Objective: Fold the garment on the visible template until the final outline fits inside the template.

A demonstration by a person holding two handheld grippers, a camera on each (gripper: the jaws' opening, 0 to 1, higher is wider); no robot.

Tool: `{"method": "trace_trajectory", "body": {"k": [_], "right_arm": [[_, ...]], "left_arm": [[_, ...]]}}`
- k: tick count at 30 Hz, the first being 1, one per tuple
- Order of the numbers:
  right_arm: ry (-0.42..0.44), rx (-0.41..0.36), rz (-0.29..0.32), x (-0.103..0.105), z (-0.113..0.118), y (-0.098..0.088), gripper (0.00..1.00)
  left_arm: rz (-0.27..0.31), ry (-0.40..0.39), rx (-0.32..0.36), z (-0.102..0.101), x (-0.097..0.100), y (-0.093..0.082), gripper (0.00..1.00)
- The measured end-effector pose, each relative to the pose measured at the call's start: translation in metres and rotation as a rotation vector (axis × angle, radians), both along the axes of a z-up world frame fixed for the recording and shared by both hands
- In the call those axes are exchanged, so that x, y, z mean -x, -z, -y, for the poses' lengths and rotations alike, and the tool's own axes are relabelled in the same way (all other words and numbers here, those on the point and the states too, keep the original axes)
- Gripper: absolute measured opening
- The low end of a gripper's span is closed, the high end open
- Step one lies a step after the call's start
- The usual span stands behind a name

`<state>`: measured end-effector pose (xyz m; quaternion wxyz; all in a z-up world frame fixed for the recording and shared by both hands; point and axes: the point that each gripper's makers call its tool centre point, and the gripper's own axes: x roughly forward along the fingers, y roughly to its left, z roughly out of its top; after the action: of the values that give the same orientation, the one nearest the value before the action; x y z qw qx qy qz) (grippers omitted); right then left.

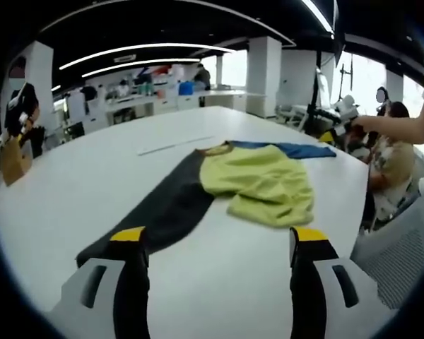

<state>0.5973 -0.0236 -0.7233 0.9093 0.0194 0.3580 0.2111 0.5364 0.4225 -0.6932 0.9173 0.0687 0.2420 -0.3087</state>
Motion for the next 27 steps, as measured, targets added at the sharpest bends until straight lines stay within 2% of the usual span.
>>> {"method": "trace_trajectory", "body": {"k": [8,13,22,24,27], "right_arm": [[-0.189,0.014,-0.007,0.013,-0.046,0.006,0.71],[-0.319,0.039,-0.014,0.022,-0.07,0.015,0.67],[-0.452,0.063,0.007,0.023,-0.101,0.024,0.54],[-0.469,0.065,0.005,0.021,-0.101,0.029,0.54],[-0.483,0.072,-0.004,0.018,-0.101,0.035,0.51]], "left_arm": [[-0.005,0.085,-0.028,0.023,-0.012,0.005,0.72],[-0.011,0.124,-0.047,0.032,-0.019,0.009,0.67],[-0.043,0.196,-0.065,0.047,-0.032,0.024,0.52],[-0.043,0.203,-0.043,0.051,-0.036,0.024,0.48],[-0.044,0.22,-0.052,0.054,-0.042,0.028,0.45]]}}
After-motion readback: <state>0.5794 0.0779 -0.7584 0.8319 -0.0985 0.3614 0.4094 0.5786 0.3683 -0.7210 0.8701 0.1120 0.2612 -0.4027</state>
